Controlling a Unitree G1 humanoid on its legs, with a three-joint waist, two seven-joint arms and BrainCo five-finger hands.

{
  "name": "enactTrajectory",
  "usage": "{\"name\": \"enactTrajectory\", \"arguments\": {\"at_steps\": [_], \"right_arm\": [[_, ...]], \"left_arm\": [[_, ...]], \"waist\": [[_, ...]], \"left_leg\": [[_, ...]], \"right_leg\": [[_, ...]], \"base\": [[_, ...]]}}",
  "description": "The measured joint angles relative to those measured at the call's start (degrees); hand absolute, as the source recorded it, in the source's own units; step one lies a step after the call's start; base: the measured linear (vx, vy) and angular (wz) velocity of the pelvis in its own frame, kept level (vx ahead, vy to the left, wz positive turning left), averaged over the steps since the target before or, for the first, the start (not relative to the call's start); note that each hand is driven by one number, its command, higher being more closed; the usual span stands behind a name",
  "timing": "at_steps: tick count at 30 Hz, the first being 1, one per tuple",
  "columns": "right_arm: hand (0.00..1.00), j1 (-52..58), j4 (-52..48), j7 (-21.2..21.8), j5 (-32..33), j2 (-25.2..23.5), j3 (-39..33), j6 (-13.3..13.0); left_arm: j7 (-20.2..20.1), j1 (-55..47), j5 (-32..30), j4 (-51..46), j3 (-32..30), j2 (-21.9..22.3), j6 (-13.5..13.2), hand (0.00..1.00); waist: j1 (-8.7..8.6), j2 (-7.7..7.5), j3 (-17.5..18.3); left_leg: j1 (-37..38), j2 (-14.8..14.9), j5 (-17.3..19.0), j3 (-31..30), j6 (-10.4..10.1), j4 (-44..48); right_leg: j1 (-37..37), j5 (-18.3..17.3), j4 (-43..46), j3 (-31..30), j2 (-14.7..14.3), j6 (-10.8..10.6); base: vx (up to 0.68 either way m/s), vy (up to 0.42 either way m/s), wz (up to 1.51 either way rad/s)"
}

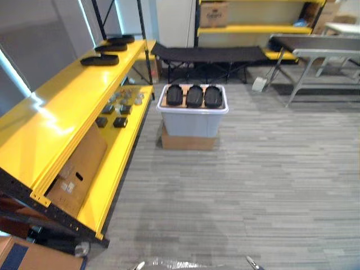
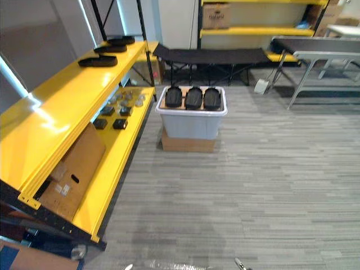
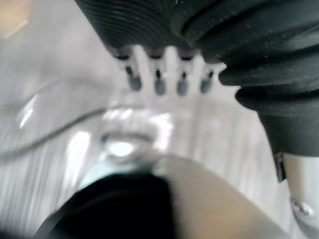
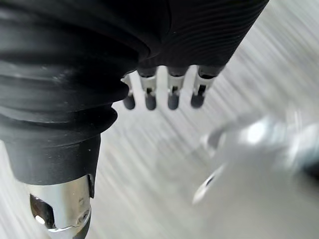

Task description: Walk over and take plastic housings, then place them on the shelf

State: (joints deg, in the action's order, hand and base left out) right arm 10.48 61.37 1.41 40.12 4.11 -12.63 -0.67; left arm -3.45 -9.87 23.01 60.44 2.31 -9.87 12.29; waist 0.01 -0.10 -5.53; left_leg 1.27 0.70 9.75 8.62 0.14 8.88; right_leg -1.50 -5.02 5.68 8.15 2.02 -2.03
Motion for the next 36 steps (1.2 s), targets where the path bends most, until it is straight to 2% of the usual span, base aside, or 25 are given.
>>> {"name": "enactTrajectory", "arguments": {"at_steps": [1,4,7,17,19,21,22,24,26,32,36], "right_arm": [[0.0,-0.33,0.21,-0.15,0.14,-0.61,-1.37,-0.73],[0.0,-0.49,0.49,-0.1,-0.2,-1.24,-3.88,-1.48],[0.0,-0.82,0.48,-0.11,-0.38,-1.65,-4.2,-1.89],[0.0,-3.14,0.49,-0.91,-0.32,-2.99,-4.48,-1.74],[0.0,-3.15,0.51,-2.64,-0.4,-3.24,-4.8,-2.43],[0.0,-3.1,0.73,-5.29,-0.29,-4.03,-5.81,-5.11],[0.0,-3.05,0.74,-5.5,-0.3,-4.08,-5.82,-5.43],[0.0,-2.97,0.75,-6.83,-0.42,-4.22,-5.89,-7.81],[0.0,-3.05,0.66,-8.28,-1.85,-4.25,-6.13,-10.34],[0.0,-1.59,0.05,-11.18,-2.94,-5.05,-8.31,-11.34],[0.0,-0.52,0.11,-7.31,-2.69,-5.11,-8.78,-10.16]], "left_arm": [[0.02,0.44,1.66,0.7,-0.24,0.03,0.35,0.0],[0.0,0.9,4.29,2.1,-1.5,0.41,0.16,0.0],[-0.12,1.18,5.01,2.58,-1.7,0.52,-0.93,0.0],[0.02,2.74,7.93,3.49,-2.18,0.18,-0.93,0.0],[0.01,2.77,8.22,3.67,-2.21,0.2,-0.93,0.0],[-0.16,2.62,10.63,4.01,-2.31,0.2,-0.93,0.0],[-0.23,2.58,10.93,4.05,-2.32,0.19,-0.93,0.0],[-1.38,2.4,13.09,4.35,-2.76,0.22,-0.93,0.0],[-2.24,2.06,14.74,4.33,-4.07,0.59,-0.94,0.0],[-3.04,1.8,15.39,3.98,-5.86,0.64,-0.86,0.0],[-2.95,2.13,14.53,3.93,-6.23,0.67,-0.17,0.0]], "waist": [[0.06,0.15,-0.33],[-0.17,0.3,-1.04],[-0.19,0.06,-1.21],[-0.48,-0.59,-3.59],[-0.49,-0.57,-3.6],[-0.5,-0.65,-3.8],[-0.5,-0.67,-3.8],[-0.51,-0.8,-3.98],[-0.39,-1.25,-4.54],[-0.65,-1.74,-5.6],[-0.93,-1.42,-6.17]], "left_leg": [[0.82,-0.06,-1.17,1.43,-0.2,-1.63],[3.94,-0.77,-1.94,2.22,0.34,-4.48],[6.16,-1.33,-2.14,2.91,0.56,-6.35],[9.8,-2.22,-2.24,2.95,0.64,-8.85],[9.9,-2.29,-2.24,2.94,0.64,-9.1],[10.78,-2.27,-2.23,3.2,0.62,-9.42],[10.79,-2.27,-2.22,3.22,0.61,-9.42],[10.75,-2.32,-2.19,3.47,0.6,-9.38],[10.59,-2.34,-2.08,4.38,0.55,-9.11],[7.58,-3.08,2.17,5.06,1.68,-2.77],[7.48,-2.89,2.45,4.93,2.62,-2.63]], "right_leg": [[-0.48,1.86,-1.43,0.06,0.35,-0.25],[-3.27,3.59,-3.68,0.08,0.73,-0.79],[-4.86,3.74,-5.23,-0.17,0.88,-0.99],[-8.32,4.05,-7.31,1.15,1.38,-2.74],[-8.3,3.98,-7.31,1.16,1.44,-2.84],[-8.64,3.96,-7.29,1.02,1.36,-2.84],[-8.64,3.96,-7.28,0.99,1.36,-2.84],[-8.38,3.95,-7.11,0.72,1.43,-2.82],[-6.85,3.02,-4.86,-0.39,1.59,-2.52],[-0.21,-4.27,8.98,-1.68,3.89,-2.38],[1.18,-4.49,11.02,-1.97,4.0,-2.97]], "base": [[0.05,0.048,-0.15],[0.13,0.081,-0.12],[0.14,0.064,-0.09],[0.05,0.027,0.02],[0.0,0.0,0.0],[-0.03,-0.011,-0.07],[-0.05,-0.014,-0.08],[-0.06,-0.011,-0.08],[-0.07,-0.001,-0.19],[-0.06,0.014,-0.07],[0.03,0.011,-0.06]]}}
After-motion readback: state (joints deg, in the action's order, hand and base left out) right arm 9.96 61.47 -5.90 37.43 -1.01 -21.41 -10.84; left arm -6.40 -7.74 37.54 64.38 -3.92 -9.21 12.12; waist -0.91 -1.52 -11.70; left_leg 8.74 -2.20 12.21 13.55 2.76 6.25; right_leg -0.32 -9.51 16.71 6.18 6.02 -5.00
